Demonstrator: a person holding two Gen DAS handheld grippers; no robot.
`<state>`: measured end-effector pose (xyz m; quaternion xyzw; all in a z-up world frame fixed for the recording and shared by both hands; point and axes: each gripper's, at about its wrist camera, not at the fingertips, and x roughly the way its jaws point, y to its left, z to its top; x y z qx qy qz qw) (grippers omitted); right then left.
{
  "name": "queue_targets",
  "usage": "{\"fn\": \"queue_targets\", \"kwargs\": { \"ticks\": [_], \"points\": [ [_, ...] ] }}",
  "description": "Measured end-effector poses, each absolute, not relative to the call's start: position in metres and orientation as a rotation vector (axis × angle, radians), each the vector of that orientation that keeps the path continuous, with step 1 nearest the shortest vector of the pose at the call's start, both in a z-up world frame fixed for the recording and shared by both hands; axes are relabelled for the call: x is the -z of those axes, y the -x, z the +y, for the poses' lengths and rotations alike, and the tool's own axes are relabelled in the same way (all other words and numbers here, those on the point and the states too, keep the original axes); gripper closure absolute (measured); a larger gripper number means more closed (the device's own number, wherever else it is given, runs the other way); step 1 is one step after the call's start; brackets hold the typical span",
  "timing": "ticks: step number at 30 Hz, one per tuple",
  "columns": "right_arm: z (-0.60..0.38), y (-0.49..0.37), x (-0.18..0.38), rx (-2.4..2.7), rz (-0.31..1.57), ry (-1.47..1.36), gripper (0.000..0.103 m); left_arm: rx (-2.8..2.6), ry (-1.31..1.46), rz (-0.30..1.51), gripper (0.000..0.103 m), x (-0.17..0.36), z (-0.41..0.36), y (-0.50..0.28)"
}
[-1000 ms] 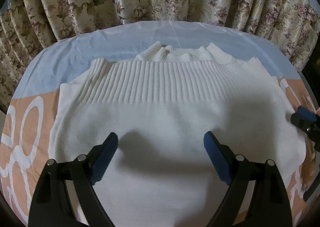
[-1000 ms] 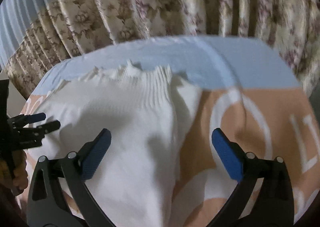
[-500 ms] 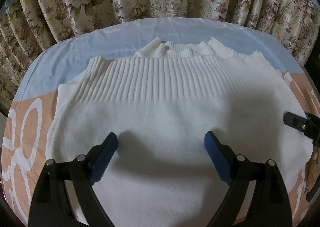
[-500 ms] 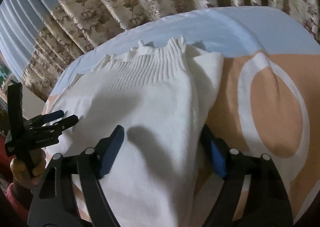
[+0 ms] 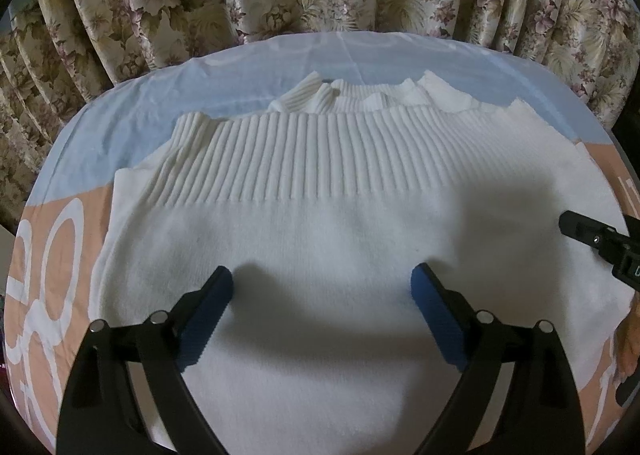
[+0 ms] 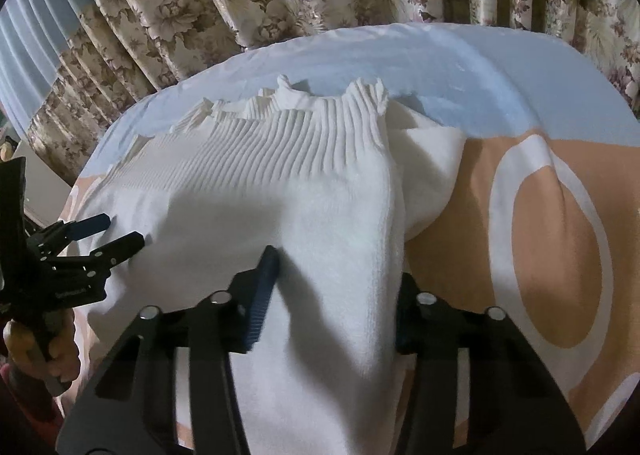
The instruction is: Fold small clothes
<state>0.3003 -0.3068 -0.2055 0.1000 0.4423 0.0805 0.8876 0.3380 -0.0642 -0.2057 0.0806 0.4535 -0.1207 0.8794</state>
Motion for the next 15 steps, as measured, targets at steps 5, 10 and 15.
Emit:
{"fn": "queue_targets", "kwargs": {
  "ticks": [5, 10, 15],
  "points": [
    [-0.290, -0.297, 0.197, -0.123, 0.906, -0.134, 0.071, 0.254, -0.184, 0.935, 0.028, 0.204, -0.069, -0.332],
    [-0.283, -0.297, 0.193, -0.094, 0.908, -0.126, 0.074, 0.306, -0.204, 0.942, 0.065, 0.197, -0.081, -0.324],
    [-0.278, -0.298, 0.189, -0.066, 0.909, -0.121, 0.074, 0.326, -0.148, 0.966, 0.072, 0.197, -0.078, -0.326]
  ]
}}
